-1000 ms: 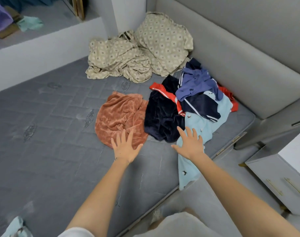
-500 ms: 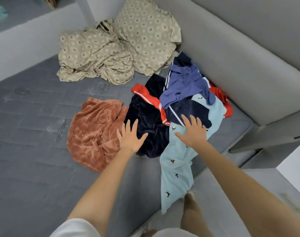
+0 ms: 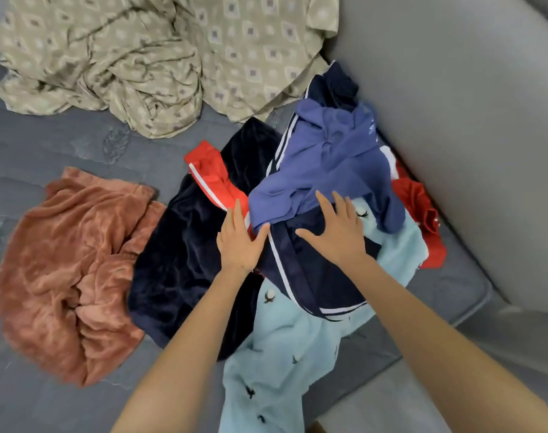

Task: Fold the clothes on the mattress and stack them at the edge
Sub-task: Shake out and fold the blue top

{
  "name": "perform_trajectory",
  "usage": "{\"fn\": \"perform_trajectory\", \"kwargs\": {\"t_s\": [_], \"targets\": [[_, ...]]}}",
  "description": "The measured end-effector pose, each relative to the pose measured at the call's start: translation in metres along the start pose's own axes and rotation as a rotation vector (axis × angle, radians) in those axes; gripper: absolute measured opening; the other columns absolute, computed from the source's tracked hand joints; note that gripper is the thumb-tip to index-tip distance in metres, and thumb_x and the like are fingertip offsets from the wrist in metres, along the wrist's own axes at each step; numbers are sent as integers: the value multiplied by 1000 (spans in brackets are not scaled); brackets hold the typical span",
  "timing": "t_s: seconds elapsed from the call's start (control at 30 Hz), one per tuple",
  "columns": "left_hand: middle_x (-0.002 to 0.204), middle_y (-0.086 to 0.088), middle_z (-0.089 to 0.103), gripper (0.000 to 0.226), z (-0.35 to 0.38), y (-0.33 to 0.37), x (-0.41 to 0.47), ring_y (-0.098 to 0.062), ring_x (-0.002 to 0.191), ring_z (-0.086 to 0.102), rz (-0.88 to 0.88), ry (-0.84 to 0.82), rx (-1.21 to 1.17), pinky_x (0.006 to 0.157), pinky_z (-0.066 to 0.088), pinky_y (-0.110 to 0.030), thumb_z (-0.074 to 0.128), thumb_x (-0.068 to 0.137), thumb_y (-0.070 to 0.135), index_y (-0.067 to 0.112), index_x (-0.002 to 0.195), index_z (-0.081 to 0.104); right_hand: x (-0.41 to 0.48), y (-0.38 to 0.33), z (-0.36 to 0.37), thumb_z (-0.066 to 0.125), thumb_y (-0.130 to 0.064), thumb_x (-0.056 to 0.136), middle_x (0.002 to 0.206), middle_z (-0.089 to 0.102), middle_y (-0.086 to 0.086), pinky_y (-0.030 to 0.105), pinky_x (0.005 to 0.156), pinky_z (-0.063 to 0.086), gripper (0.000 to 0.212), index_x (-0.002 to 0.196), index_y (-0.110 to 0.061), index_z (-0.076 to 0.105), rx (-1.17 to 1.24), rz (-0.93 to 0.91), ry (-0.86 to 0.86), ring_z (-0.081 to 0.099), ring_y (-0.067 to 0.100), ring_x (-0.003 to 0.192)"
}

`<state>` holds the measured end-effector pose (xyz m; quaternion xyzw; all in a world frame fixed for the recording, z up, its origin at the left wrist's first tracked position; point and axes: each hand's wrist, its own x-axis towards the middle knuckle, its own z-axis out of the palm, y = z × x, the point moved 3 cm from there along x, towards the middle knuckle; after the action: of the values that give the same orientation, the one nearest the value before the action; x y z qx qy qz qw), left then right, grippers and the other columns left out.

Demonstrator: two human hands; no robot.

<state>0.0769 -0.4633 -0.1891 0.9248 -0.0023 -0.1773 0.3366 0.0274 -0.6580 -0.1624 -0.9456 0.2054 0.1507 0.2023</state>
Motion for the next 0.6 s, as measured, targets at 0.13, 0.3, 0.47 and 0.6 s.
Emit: {"fn": "perform_trajectory", "kwargs": {"t_s": [0.13,0.3,0.47,0.6], "targets": [[137,-7,51,66,20,-1,50,-29,127,46,-117,71,-183,104,38,-45,54,90,54,11,139,39,46,21,19,59,-67,80,162,-3,7,48,117,8,96,153,-36,5,23,12,11,-10,28,148],[140,-12,50,30,47,-9,62,-24,134,41,-62,125,-96,103,37,-37,58,94,29,1,101,67,79,30,39,56,-64,84,162,7,8,48,118,3,92,154,-31,5,-31,-1,-4,-4,30,149],[103,2,61,18,21,7,43,-4,110,54,47,257,-518,86,39,-9,50,98,12,14,81,53,89,0,36,62,-55,85,160,14,4,51,118,5,94,154,-28,4,-51,-123,-30,2,30,148],[73,6,42,28,-37,18,26,4,62,41,22,477,-697,64,35,-11,40,102,7,22,77,40,77,-35,15,68,-56,79,161,8,5,53,118,4,99,154,-31,8,-44,-202,-51,-1,29,149]]}}
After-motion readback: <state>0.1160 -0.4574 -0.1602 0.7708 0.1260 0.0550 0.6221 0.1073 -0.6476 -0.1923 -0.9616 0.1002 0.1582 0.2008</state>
